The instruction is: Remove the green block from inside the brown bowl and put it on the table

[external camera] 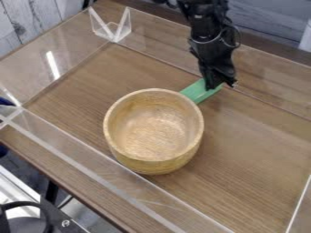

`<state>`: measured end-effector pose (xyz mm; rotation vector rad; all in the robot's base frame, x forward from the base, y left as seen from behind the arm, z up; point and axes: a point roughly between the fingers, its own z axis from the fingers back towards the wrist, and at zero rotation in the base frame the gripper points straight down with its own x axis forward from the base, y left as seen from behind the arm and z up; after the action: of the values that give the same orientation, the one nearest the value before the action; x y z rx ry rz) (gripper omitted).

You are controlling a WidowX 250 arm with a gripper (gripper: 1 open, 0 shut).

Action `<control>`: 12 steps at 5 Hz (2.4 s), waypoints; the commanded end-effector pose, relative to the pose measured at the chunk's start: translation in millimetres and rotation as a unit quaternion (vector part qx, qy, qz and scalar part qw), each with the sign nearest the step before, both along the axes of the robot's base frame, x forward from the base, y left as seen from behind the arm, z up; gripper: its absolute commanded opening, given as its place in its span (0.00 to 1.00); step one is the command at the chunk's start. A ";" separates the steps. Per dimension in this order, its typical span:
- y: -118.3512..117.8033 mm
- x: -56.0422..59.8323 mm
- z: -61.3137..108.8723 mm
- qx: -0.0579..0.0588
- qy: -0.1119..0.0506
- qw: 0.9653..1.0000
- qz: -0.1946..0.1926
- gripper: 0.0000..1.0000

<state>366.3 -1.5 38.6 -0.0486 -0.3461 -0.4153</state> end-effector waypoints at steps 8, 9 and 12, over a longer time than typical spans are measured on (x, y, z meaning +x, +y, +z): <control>51.6 0.0 -7.1 0.009 0.014 0.995 0.099 0.00; 55.7 -1.3 -9.0 0.017 0.015 0.994 0.102 0.00; 54.9 -9.8 -3.6 0.003 0.005 0.993 0.116 0.00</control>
<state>351.9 52.5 21.9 -0.0137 -0.2966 -0.1865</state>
